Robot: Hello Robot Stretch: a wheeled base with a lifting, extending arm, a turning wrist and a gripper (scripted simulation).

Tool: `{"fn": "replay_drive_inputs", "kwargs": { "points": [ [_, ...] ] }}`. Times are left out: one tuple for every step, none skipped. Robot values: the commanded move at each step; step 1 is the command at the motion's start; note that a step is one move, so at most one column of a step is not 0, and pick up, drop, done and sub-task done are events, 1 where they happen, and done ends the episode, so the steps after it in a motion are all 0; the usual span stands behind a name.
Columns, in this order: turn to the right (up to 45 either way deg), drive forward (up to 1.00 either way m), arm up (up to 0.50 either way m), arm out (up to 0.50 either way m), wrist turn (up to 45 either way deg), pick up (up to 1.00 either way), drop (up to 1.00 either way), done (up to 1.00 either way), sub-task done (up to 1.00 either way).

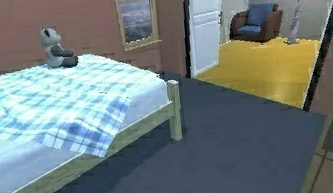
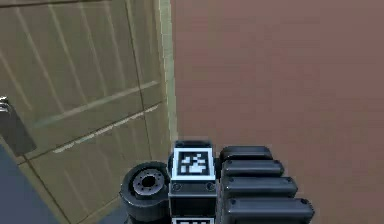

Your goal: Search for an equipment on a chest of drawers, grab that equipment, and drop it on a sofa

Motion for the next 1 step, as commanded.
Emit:
{"fn": "replay_drive_inputs", "kwargs": {
  "points": [
    [0.0,0.95,0.00,0.00,0.0,0.00,0.00,0.00,0.00]
  ]
}}
